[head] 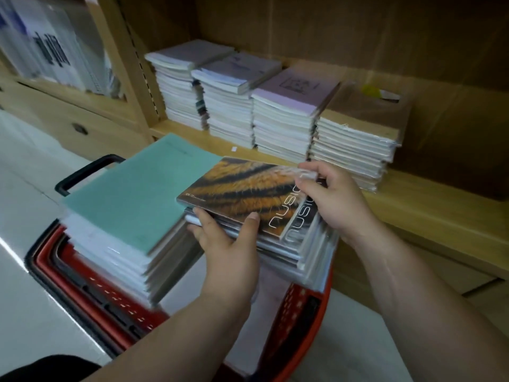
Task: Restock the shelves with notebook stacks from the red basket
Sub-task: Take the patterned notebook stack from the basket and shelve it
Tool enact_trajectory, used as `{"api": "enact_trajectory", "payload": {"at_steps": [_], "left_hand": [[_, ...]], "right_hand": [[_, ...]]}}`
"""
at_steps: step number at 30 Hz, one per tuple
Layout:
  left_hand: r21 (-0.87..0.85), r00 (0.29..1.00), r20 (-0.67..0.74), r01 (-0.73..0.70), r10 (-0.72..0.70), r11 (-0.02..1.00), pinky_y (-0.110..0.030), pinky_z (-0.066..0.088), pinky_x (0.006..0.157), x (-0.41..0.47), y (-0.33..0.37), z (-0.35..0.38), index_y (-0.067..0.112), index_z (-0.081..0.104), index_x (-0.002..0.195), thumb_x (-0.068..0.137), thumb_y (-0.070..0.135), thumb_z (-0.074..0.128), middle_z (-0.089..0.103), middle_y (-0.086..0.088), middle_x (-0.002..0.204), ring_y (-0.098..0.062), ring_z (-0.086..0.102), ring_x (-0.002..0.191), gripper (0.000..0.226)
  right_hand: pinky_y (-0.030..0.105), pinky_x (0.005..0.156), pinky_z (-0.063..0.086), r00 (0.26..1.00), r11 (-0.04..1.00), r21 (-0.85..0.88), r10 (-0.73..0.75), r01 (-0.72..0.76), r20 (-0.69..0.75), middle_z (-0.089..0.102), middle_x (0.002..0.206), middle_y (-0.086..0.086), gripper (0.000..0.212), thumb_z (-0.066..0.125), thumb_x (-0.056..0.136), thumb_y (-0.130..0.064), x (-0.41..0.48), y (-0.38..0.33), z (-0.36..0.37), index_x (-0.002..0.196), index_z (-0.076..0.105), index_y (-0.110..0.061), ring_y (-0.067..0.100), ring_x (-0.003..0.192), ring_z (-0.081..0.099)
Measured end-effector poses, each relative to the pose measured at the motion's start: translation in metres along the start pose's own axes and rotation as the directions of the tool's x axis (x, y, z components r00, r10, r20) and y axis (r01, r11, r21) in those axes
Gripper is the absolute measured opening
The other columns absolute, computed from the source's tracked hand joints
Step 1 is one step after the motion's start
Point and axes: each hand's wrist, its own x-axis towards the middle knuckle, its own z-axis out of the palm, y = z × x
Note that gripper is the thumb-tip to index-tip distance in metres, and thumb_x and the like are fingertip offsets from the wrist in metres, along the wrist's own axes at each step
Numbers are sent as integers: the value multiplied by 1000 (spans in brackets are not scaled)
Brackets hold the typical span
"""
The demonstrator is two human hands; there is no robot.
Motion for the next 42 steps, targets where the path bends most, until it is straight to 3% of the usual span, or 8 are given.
{"api": "enact_trajectory", "payload": {"at_steps": [4,10,14,19,26,32,39,42], "left_hand": [[-88,998,60,-7,13,996,-24,10,111,3,-1,-2,48,-9,156,95,28,67,-24,16,164,9,-3,128,99],[-197,970,244,31,18,980,-53,50,103,16,-14,-25,65,23,144,62,35,76,18,9,165,-29,37,145,102],[-338,947,321,106,9,935,-59,54,92,24,-18,-29,72,40,131,65,21,78,32,3,160,-40,51,132,92],[-314,952,302,142,-43,939,-60,43,105,17,-17,-32,83,28,128,60,34,85,24,10,164,-33,39,144,101],[-336,944,328,149,-33,930,-52,52,99,1,-3,-34,85,36,112,75,15,70,50,9,148,-29,62,124,87],[-344,908,410,235,-80,909,-50,58,82,-12,13,-37,63,26,146,93,-2,56,76,5,112,-30,74,99,90],[-330,907,420,193,-39,924,-52,54,94,-20,28,-42,54,36,147,92,-5,58,75,7,115,-27,73,103,84],[-338,918,396,122,24,933,-51,50,101,-17,36,-41,54,37,147,88,-5,61,70,12,125,-22,71,109,87]], "right_hand": [[50,79,61,995,998,-35,52,-55,-80,74,94,-14,18,68,90,-32,-31,-11,3,103,66,-44,15,82,73],[17,53,54,988,990,-31,132,-135,-85,70,95,-13,13,72,91,-25,-79,-22,-7,98,63,-29,-3,75,68],[21,63,55,969,964,102,241,-245,49,75,105,-11,25,59,100,-30,-84,-28,-1,119,61,-46,6,80,73],[42,108,44,967,957,143,240,-251,87,53,139,-22,46,52,103,-36,-94,-24,2,141,43,-61,9,128,53],[13,82,42,965,966,115,215,-233,148,43,117,-43,48,49,105,-37,-100,-25,-3,145,37,-61,-20,101,53],[7,60,44,955,955,127,248,-269,165,47,101,-45,49,49,106,-33,-108,-27,-8,143,38,-62,-33,75,53],[11,76,43,976,954,206,210,-216,49,59,100,-46,47,52,104,-29,-118,-35,-6,141,46,-57,-25,88,57],[36,101,50,985,955,248,171,-164,-9,62,124,-31,49,54,102,-30,-124,-37,-7,140,45,-61,-6,115,60]]}}
